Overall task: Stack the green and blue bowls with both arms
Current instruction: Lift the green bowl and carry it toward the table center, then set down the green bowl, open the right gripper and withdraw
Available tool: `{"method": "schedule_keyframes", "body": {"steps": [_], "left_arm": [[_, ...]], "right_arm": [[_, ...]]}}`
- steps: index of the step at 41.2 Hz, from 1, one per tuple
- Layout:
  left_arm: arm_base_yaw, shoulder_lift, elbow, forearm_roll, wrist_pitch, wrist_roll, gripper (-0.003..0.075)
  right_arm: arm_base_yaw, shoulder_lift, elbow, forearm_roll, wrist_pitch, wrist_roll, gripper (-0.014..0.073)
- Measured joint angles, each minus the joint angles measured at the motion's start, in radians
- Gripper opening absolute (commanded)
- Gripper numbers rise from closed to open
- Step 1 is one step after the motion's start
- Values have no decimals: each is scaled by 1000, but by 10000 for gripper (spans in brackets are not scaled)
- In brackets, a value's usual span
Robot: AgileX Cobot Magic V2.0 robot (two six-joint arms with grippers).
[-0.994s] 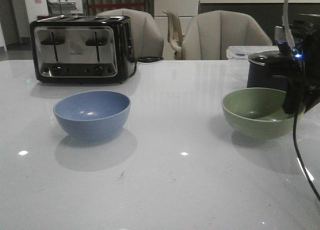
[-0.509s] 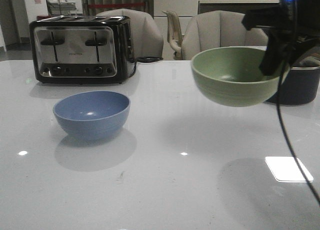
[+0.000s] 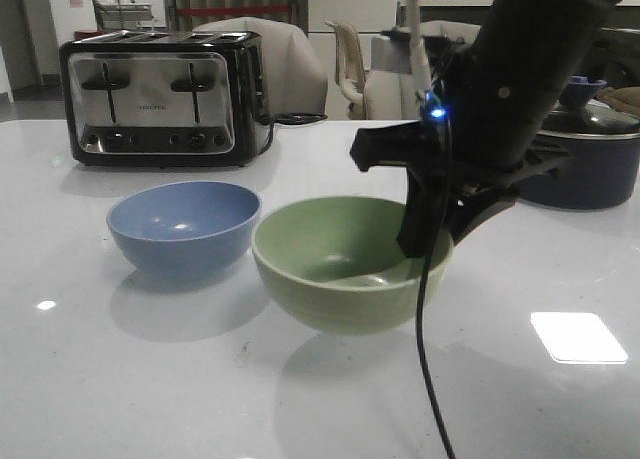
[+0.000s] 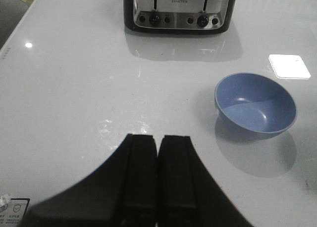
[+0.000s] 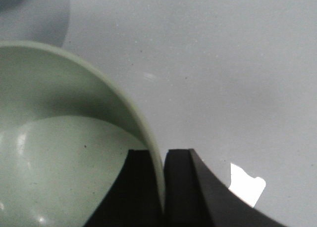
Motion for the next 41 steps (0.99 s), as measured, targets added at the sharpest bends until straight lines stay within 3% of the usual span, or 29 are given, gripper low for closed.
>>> {"method": "schedule_keyframes", "body": {"steps": [8, 12, 25, 31, 41], "left_arm": [[0, 0, 0, 0, 0, 0, 102], [0, 0, 0, 0, 0, 0, 102], [0, 0, 0, 0, 0, 0, 102], [0, 0, 0, 0, 0, 0, 102], [0, 0, 0, 0, 0, 0, 102]], "right_arm": [[0, 43, 0, 2, -33, -8, 351], [0, 43, 0, 4, -36, -8, 415], [0, -51, 2, -40, -39, -18, 409], [9, -225, 48, -112, -39, -19, 409], [34, -571, 267, -216, -30, -23, 409]]}}
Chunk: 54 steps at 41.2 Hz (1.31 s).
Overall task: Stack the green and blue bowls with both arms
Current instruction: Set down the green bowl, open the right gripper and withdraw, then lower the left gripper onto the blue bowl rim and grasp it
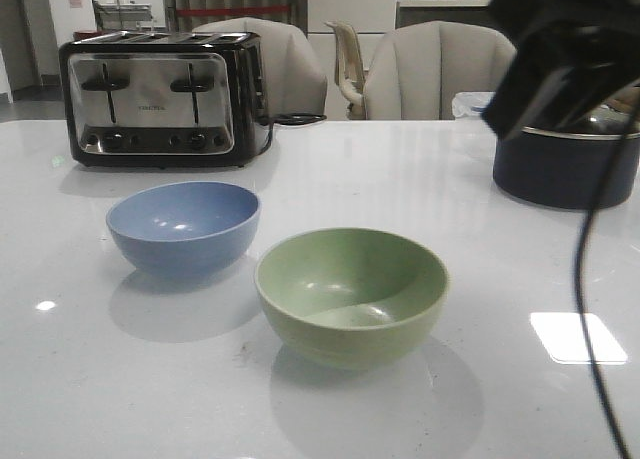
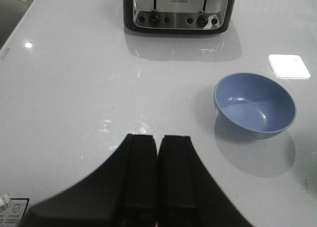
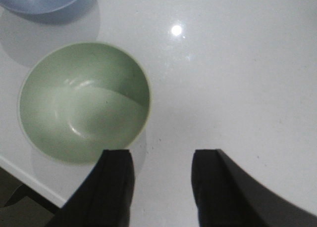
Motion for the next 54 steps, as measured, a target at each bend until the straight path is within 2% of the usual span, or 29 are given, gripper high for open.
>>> {"method": "schedule_keyframes", "body": {"steps": [8, 17, 21, 28, 31, 54], "left_arm": [[-33, 46, 0, 0, -7, 0, 102], [-187, 172, -9, 2, -20, 13, 118], [-238, 265, -35, 2, -44, 13, 221], [-260, 457, -121, 2, -69, 13, 539], [-260, 540, -163, 2, -71, 13, 605], [-260, 1239, -572, 0, -94, 13, 606]], "right_arm": [[0, -257, 171, -13, 21, -2, 409], [0, -459, 272, -13, 60, -2, 409], [0, -503, 282, -13, 78, -2, 409], [0, -515, 283, -13, 88, -2, 409], [0, -515, 283, -13, 88, -2, 409], [0, -515, 283, -19, 88, -2, 409]]}}
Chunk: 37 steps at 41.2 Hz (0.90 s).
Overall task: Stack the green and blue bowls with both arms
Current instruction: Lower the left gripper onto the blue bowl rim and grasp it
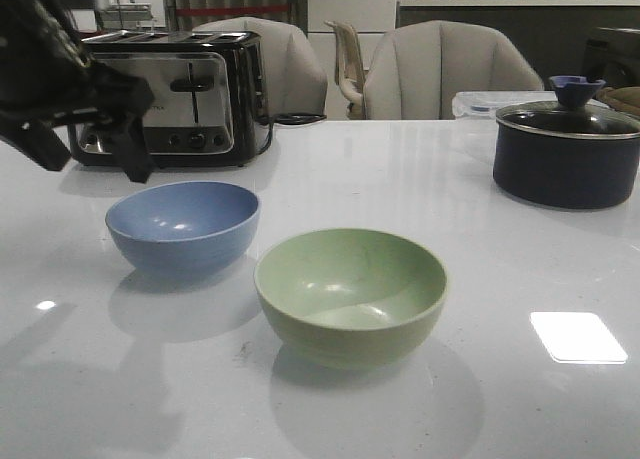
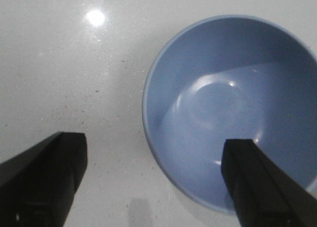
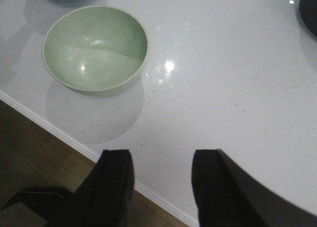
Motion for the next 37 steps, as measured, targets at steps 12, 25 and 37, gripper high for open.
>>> {"method": "schedule_keyframes", "body": {"steps": [12, 25, 37], "left_arm": [[0, 206, -118, 0, -13, 0, 587], [0, 228, -129, 0, -2, 0, 278], [0, 228, -136, 5, 25, 0, 103]], "right_arm": [[0, 0, 0, 6, 0, 0, 409], [0, 0, 0, 0, 0, 0, 409], [0, 0, 0, 0, 0, 0, 409]]}}
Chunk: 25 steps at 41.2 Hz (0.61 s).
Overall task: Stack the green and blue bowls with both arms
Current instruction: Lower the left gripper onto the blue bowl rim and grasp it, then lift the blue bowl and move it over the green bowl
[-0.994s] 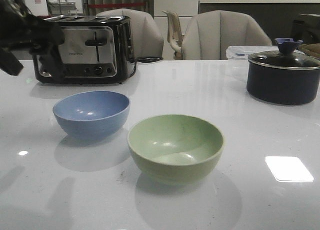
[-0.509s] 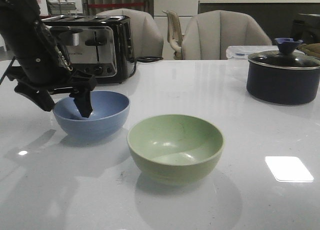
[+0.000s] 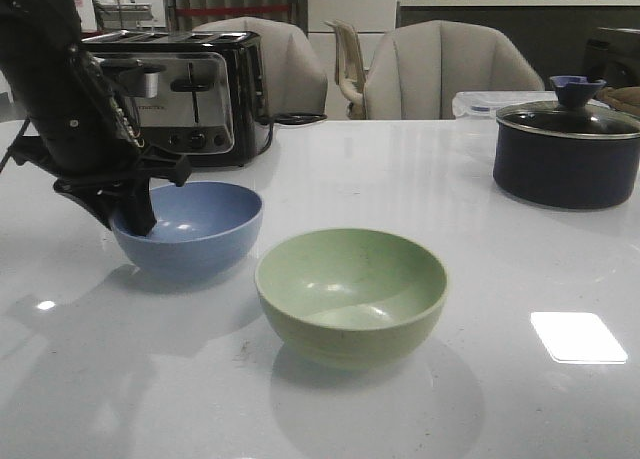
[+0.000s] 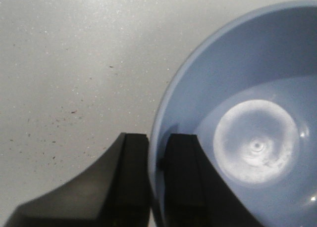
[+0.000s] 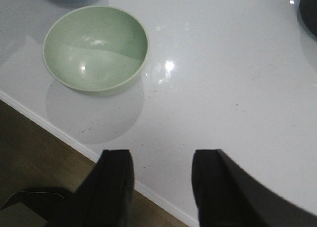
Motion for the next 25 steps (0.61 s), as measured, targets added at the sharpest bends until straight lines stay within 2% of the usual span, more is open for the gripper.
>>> {"method": "schedule_keyframes", "body": {"steps": [14, 20, 25], "left_arm": [[-2, -60, -64, 7, 165, 0, 101], [-29, -180, -67, -15, 187, 52, 101], [-79, -270, -67, -97, 219, 129, 101]], "right_arm": [[0, 0, 0, 0, 0, 0, 409], [0, 0, 0, 0, 0, 0, 409], [0, 0, 0, 0, 0, 0, 409]]}}
